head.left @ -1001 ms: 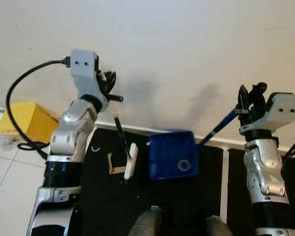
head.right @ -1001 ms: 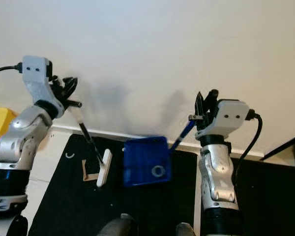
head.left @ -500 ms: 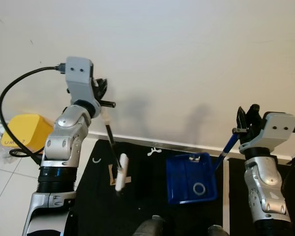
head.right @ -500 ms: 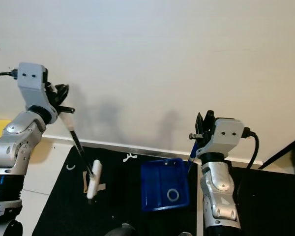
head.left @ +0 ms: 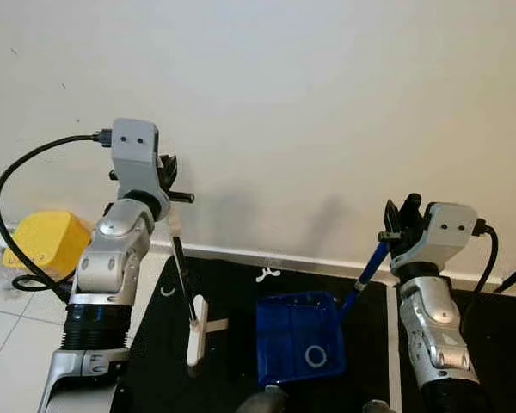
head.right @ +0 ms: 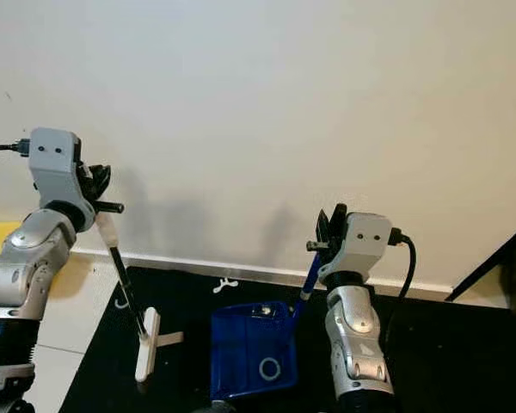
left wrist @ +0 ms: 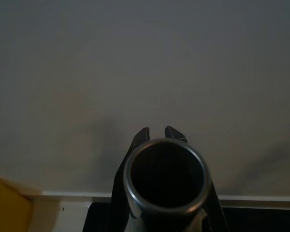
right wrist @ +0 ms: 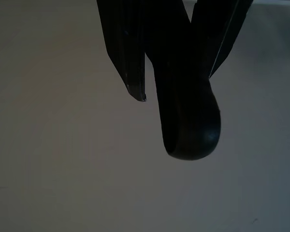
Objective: Sweep floor
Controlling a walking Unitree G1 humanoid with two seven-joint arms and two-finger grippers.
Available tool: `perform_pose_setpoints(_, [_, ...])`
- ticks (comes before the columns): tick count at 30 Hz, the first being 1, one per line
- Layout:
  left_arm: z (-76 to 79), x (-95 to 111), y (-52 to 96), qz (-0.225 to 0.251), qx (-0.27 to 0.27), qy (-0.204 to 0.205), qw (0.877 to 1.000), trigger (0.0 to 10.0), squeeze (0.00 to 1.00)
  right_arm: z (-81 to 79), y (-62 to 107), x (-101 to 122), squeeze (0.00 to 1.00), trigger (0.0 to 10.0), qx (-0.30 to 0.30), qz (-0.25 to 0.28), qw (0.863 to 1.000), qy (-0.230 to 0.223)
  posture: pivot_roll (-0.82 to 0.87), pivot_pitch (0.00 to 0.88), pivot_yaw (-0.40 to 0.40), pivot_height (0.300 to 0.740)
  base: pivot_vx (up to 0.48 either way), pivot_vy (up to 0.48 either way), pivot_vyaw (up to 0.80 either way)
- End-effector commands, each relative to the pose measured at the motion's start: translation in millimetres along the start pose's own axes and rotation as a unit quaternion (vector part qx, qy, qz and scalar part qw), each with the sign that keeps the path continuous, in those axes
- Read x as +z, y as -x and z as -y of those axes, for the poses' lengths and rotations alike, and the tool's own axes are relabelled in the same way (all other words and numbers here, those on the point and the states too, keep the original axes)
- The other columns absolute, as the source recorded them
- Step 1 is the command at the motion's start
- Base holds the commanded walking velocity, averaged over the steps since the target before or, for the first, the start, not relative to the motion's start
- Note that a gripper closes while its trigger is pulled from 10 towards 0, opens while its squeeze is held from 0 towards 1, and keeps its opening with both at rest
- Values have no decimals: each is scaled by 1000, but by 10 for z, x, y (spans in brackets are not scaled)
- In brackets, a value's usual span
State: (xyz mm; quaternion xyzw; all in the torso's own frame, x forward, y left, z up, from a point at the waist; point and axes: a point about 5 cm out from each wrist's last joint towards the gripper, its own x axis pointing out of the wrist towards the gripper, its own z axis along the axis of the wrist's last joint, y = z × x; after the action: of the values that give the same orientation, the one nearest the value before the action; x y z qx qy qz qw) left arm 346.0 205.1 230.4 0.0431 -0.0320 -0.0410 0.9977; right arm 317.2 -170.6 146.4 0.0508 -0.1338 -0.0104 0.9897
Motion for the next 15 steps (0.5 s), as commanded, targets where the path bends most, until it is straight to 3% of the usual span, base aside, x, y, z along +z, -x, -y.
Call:
perform_pose_setpoints(1, [-8,14,17,8,10,-8,1000,10000,0,-30,-27,64,0,10000,5,23,1000,-2,14,140,169,740,0,0,0])
perform_pose_setpoints(3, [7,10,9,10,8,-8,1000,10000,0,-20,-33,69,0,10000,4,24,1000,-1,14,140,169,740,0,-266,0])
perform_pose_setpoints(12, [104,4,-51,14,-1,-15,1000,10000,0,-3,-16,53,0,10000,0,24,1000,1,14,140,169,740,267,-395,0])
perform_pose_setpoints(15, [109,15,-59,17,4,-6,1000,10000,0,2,-16,54,0,10000,-1,24,1000,2,2,142,174,740,0,0,0])
